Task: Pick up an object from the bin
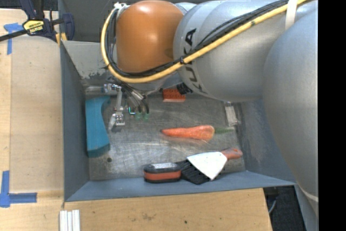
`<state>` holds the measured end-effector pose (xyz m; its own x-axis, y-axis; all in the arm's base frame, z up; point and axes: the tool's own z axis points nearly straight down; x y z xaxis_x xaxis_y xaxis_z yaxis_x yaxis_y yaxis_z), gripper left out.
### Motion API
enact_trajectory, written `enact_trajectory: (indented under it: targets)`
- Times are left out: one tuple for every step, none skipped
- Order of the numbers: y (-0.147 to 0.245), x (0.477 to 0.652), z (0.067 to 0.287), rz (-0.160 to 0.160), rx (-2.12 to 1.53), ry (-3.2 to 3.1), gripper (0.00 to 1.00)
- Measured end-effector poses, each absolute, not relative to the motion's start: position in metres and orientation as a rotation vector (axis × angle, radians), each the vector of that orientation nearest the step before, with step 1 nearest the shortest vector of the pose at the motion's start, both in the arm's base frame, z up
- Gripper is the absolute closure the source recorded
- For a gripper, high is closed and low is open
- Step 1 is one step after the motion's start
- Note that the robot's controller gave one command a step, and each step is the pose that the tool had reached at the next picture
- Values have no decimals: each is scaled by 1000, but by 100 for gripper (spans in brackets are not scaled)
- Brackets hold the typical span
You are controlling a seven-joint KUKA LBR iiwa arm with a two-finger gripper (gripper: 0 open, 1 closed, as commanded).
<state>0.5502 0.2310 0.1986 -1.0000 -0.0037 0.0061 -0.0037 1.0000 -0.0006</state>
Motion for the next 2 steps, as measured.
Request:
enact_trajectory:
  targets:
    - [230, 552, 203, -2, 0, -3144, 0]
    - [234, 569, 163, -4, 317, -3136, 0]
